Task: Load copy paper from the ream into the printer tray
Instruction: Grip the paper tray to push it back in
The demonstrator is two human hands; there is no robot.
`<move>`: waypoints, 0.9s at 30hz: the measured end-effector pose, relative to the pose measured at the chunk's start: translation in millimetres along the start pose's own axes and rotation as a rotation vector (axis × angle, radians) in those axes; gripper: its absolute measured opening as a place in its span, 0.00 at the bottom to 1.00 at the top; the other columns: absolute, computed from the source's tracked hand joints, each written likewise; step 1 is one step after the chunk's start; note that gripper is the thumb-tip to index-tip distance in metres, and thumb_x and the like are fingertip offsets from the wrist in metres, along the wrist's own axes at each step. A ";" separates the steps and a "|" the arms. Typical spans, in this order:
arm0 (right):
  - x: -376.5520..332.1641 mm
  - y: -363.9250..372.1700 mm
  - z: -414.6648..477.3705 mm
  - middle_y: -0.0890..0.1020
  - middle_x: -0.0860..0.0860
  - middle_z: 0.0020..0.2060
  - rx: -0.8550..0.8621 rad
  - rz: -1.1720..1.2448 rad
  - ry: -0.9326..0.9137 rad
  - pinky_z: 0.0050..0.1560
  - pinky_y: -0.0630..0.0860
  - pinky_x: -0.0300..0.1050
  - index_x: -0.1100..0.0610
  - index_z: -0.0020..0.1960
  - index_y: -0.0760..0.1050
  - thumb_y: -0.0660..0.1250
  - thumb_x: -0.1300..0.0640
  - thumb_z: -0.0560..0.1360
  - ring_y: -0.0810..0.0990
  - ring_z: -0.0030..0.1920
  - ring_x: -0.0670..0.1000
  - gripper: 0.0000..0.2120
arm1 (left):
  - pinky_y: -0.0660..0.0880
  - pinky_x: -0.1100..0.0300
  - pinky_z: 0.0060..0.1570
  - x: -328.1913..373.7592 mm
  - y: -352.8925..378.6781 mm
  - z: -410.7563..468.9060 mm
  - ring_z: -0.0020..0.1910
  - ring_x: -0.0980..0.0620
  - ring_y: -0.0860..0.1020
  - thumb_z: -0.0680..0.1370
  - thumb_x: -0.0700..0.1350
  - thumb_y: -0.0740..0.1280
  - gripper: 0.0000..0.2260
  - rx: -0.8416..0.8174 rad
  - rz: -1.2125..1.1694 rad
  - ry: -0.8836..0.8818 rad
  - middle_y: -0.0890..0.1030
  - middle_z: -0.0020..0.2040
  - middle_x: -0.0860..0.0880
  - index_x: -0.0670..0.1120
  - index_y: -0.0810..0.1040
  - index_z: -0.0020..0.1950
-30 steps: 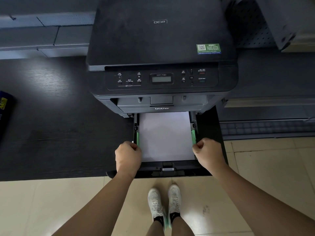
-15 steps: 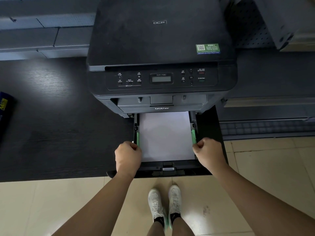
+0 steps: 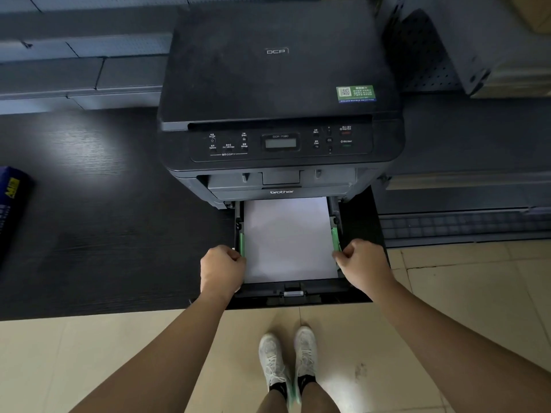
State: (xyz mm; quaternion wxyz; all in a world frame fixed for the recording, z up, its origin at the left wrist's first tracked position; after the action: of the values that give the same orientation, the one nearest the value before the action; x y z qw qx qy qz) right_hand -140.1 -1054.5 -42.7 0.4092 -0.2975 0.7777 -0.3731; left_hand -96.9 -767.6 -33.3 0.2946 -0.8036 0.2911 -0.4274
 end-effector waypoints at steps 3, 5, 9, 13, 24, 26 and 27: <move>9.2 -22.2 -11.8 0.85 0.51 0.45 0.051 0.025 -0.027 0.43 0.69 0.38 0.58 0.52 0.81 0.70 0.44 0.74 0.83 0.47 0.52 0.18 | 0.74 0.60 0.46 -5.0 -18.6 -6.9 0.45 0.52 0.80 0.74 0.48 0.72 0.12 0.000 -0.028 0.073 0.84 0.46 0.51 0.45 0.82 0.54; 25.6 -39.0 -26.8 0.83 0.50 0.54 0.035 0.232 -0.002 0.52 0.73 0.41 0.56 0.63 0.78 0.72 0.44 0.72 0.81 0.52 0.50 0.24 | 0.75 0.58 0.54 -19.8 -37.8 -16.5 0.53 0.54 0.79 0.73 0.53 0.74 0.19 0.000 -0.107 0.127 0.82 0.54 0.53 0.48 0.79 0.62; 74.1 -40.2 -65.5 0.72 0.47 0.69 -0.129 0.365 0.053 0.63 0.73 0.46 0.48 0.76 0.62 0.77 0.46 0.68 0.74 0.65 0.48 0.41 | 0.69 0.50 0.68 -81.0 -58.3 -40.3 0.70 0.52 0.70 0.70 0.52 0.78 0.37 -0.068 -0.185 0.091 0.70 0.72 0.54 0.56 0.66 0.76; 94.8 -6.1 -95.2 0.69 0.51 0.74 -0.215 0.389 0.148 0.65 0.74 0.51 0.48 0.79 0.53 0.81 0.44 0.63 0.75 0.66 0.55 0.54 | 0.66 0.52 0.69 -116.9 -37.5 -61.9 0.72 0.49 0.69 0.64 0.49 0.82 0.50 -0.168 -0.136 0.020 0.71 0.73 0.51 0.54 0.58 0.80; 63.2 15.6 -90.5 0.82 0.43 0.51 0.060 0.505 0.100 0.47 0.73 0.23 0.54 0.62 0.78 0.74 0.59 0.73 0.80 0.53 0.42 0.18 | 0.72 0.52 0.62 -95.5 -10.4 -60.1 0.63 0.44 0.77 0.75 0.38 0.73 0.29 -0.057 -0.364 -0.150 0.80 0.60 0.44 0.45 0.68 0.74; 59.1 14.1 -82.5 0.85 0.45 0.50 0.071 0.531 0.097 0.49 0.74 0.23 0.54 0.59 0.80 0.73 0.59 0.73 0.83 0.53 0.44 0.14 | 0.71 0.54 0.61 -87.8 -14.0 -52.2 0.61 0.47 0.77 0.76 0.37 0.72 0.29 -0.059 -0.379 -0.147 0.80 0.60 0.47 0.45 0.67 0.75; 57.0 13.0 -76.0 0.86 0.46 0.49 0.074 0.545 0.108 0.47 0.73 0.21 0.55 0.58 0.81 0.73 0.60 0.73 0.83 0.52 0.45 0.13 | 0.72 0.53 0.62 -84.4 -15.3 -45.8 0.62 0.47 0.77 0.76 0.38 0.72 0.29 -0.059 -0.367 -0.145 0.80 0.60 0.47 0.45 0.67 0.75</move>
State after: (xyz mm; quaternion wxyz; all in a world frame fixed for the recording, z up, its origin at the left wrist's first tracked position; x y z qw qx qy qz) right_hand -235.3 -1065.6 -47.7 0.4628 -0.0419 0.8357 -0.2926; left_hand -172.1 -707.1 -44.6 0.2083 -0.8802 0.1298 -0.4062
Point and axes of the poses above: each hand's wrist, its own z-axis towards the middle knuckle, its own y-axis out of the palm, x = y × z, the point moved 4 cm from there along z, towards the middle knuckle
